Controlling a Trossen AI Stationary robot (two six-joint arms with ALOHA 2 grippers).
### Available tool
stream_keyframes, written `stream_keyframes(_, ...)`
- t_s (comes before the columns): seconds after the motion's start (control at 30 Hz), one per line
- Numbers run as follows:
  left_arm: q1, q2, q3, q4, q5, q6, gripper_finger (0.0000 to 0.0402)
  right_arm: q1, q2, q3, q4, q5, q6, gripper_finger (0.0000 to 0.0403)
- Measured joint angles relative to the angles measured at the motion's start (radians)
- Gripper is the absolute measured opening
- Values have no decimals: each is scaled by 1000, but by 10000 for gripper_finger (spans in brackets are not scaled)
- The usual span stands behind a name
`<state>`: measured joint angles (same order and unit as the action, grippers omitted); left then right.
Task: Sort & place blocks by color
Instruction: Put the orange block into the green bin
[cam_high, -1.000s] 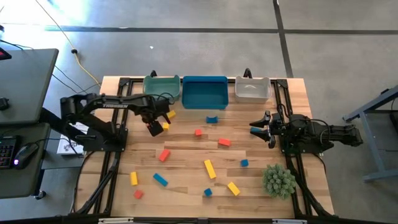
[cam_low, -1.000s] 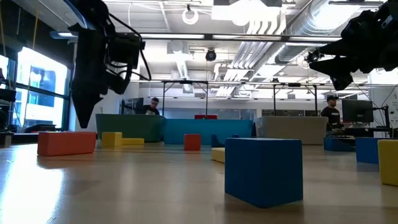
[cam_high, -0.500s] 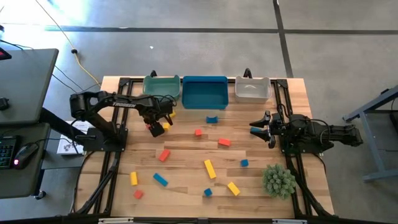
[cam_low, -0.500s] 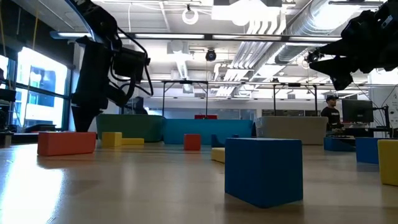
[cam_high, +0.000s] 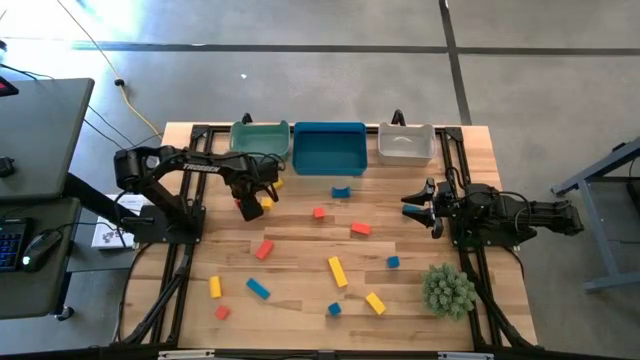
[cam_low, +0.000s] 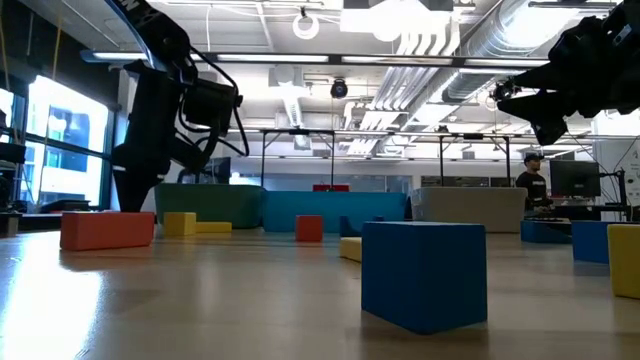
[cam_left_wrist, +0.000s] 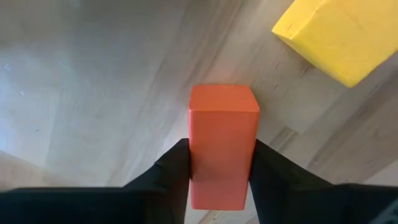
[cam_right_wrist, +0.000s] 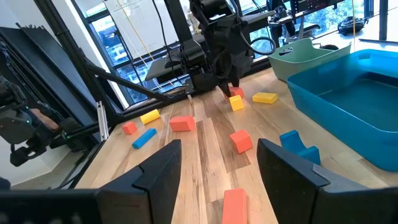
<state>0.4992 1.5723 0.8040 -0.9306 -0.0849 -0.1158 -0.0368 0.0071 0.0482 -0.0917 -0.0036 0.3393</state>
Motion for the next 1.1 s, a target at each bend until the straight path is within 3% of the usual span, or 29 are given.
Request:
stream_keyframes(0.37, 0, -28, -2, 16, 37, 84, 101, 0, 0, 0, 0, 0, 0, 197)
stream_keyframes(0.77, 6, -219, -1, 48, 53, 153, 101, 0, 0, 0, 0, 0, 0, 197)
stream_keyframes(1.1, 49, -327, 153, 81, 53, 178, 111, 0, 0, 0, 0, 0, 0, 197)
